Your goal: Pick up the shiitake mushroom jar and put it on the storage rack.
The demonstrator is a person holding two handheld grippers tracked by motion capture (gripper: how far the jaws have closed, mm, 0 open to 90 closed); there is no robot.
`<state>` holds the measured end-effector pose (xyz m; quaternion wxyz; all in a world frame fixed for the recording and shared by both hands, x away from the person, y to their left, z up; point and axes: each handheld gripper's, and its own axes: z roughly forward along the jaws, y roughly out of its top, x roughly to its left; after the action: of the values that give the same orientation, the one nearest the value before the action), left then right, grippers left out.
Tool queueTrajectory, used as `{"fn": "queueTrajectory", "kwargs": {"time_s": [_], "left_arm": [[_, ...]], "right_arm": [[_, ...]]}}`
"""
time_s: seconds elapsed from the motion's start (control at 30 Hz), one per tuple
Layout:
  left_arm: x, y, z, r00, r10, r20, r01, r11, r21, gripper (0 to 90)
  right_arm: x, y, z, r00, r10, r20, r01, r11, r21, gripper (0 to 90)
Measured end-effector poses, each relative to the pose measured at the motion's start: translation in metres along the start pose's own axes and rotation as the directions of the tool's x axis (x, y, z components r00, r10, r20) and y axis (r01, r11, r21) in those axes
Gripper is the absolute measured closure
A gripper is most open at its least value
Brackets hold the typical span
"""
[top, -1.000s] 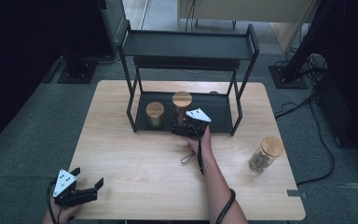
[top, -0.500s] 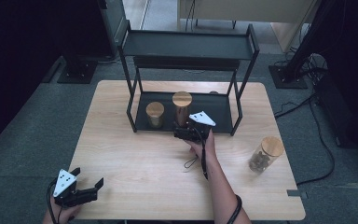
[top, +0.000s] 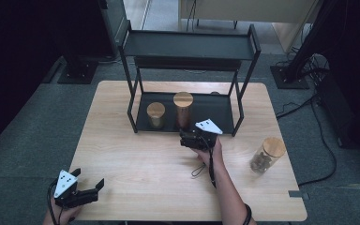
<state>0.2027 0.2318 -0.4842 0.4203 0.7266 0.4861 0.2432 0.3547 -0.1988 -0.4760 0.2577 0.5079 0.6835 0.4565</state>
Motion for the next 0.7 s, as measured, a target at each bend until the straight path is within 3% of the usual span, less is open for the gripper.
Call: {"fn": "queueTrajectory", "kwargs": {"time_s": [0.7], "left_arm": [[0.000,0.000,0.000,0.9999,0.010,0.002,-0.010,0.9999,0.007,0.1]], "right_arm": [[0.003,-0.025,-0.035,0.9999,-0.005,-0.011,0.005,1.000,-0.007,0.0]]}}
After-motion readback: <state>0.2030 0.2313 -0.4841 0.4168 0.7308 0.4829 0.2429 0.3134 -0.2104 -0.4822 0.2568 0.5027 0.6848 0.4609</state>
